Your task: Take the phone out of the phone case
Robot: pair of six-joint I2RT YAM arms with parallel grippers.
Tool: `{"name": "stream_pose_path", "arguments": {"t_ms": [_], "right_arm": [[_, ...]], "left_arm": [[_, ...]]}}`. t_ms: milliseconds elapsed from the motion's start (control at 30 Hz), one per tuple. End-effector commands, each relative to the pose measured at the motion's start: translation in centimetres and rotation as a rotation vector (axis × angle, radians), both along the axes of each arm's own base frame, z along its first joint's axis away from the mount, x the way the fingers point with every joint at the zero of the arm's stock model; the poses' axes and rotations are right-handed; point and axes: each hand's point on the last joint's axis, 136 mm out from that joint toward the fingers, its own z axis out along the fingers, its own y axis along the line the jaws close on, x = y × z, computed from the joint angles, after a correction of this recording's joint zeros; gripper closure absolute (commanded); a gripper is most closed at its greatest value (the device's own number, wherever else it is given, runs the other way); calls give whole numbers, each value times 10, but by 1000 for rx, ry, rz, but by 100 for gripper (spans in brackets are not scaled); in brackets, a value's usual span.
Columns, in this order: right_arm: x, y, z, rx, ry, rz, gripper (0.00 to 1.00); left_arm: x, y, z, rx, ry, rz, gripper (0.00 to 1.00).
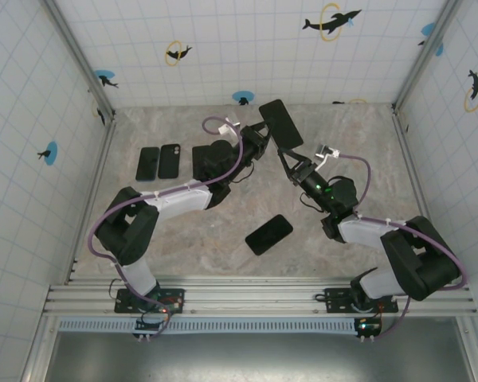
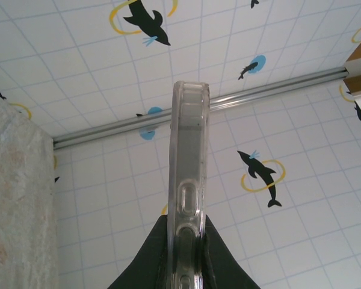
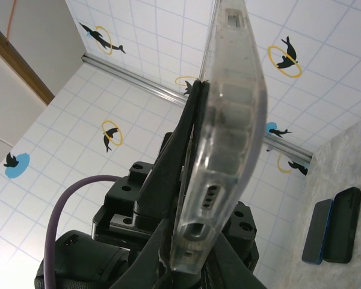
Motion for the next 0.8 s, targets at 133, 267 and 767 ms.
{"name": "stream_pose_path", "arguments": {"t_ms": [133, 267, 767], "right_arm": [[-4, 3, -5, -102, -70, 0, 86], [-4, 3, -14, -186, -93, -13, 89], [-3, -5, -72, -457, -71, -29, 96]], "left_arm": [[-6, 10, 46, -191, -41, -2, 100], [-7, 9, 51, -215, -34, -15, 100], [-19, 7, 76, -284, -46, -95, 100]]}}
